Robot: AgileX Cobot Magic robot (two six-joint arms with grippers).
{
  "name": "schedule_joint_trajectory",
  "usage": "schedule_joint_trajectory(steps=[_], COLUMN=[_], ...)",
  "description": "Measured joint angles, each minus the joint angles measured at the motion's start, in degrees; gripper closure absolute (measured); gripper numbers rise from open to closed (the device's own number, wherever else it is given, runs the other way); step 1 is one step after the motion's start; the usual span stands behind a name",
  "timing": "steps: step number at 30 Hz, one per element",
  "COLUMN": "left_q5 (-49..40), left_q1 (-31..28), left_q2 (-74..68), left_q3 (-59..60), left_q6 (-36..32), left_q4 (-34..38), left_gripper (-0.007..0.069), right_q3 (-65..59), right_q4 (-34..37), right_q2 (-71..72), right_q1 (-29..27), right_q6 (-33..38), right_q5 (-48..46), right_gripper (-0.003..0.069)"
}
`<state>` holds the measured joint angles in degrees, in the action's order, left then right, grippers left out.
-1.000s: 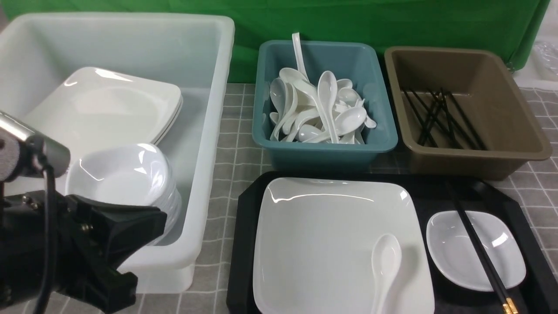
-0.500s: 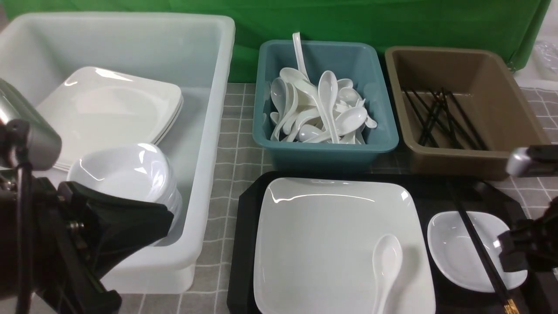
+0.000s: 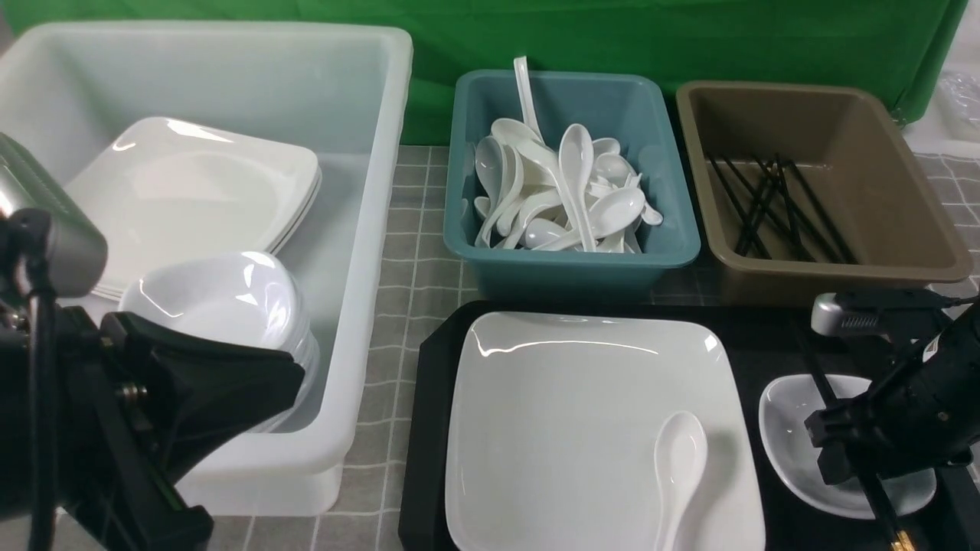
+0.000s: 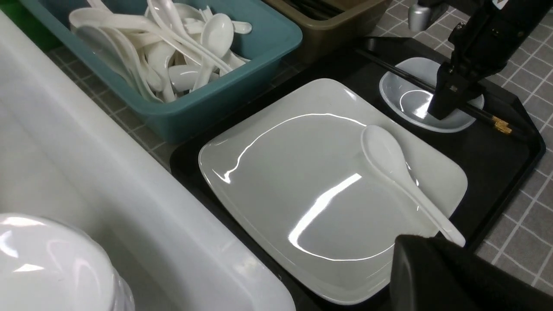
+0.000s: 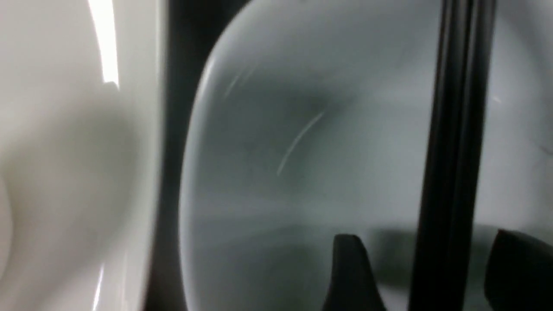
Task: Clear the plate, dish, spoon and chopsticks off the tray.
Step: Use the right arm to grab a pair of chopsticks from the plate, then use the right arm to put the chopsticks into the small storage box on the right
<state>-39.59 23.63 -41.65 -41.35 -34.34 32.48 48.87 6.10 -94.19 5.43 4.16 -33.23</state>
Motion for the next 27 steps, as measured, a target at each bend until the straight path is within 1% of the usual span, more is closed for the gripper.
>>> schedule_joint_trajectory(steps=[1,3,4,10,11,16,19,23,26,27], left_q5=[0.0,0.0,0.0,0.0,0.0,0.0,0.27,2.85,4.84,6.43], left_q1=[0.0,0.0,0.0,0.0,0.0,0.0,0.0,0.0,0.0,0.0], left_q2=[0.0,0.0,0.0,0.0,0.0,0.0,0.08,0.49,0.77,0.83], left_q3=[0.0,0.0,0.0,0.0,0.0,0.0,0.0,0.0,-0.02,-0.13], left_q6=[0.0,0.0,0.0,-0.19,-0.19,-0.19,-0.19,-0.71,-1.89,-3.34], left_q4=[0.0,0.0,0.0,0.0,0.0,0.05,0.31,1.62,2.57,4.47], left_gripper=[0.0615,0.0615,0.0615,0.0615,0.0615,0.0615,0.0615,0.0615,0.0615,0.0615], right_q3=[0.02,0.07,0.07,0.07,0.07,0.01,0.01,0.01,0.78,2.44], right_q4=[0.06,0.11,0.06,0.06,0.06,-0.01,-0.01,0.04,0.94,2.66], right_q2=[-0.14,-0.25,-0.25,-0.25,-0.25,1.8,5.69,11.64,14.97,16.29], right_q1=[0.0,0.0,0.0,0.0,0.22,3.06,6.19,11.04,12.91,13.41], right_q6=[0.16,1.07,1.36,3.44,4.19,7.43,9.36,10.48,10.48,10.48], right_q5=[0.15,0.37,0.37,0.31,0.25,-2.21,-5.63,-7.91,-8.45,-8.81], right_gripper=[0.0215,0.0248,0.0277,0.0519,0.0535,0.0533,0.0533,0.0533,0.0533,0.0533])
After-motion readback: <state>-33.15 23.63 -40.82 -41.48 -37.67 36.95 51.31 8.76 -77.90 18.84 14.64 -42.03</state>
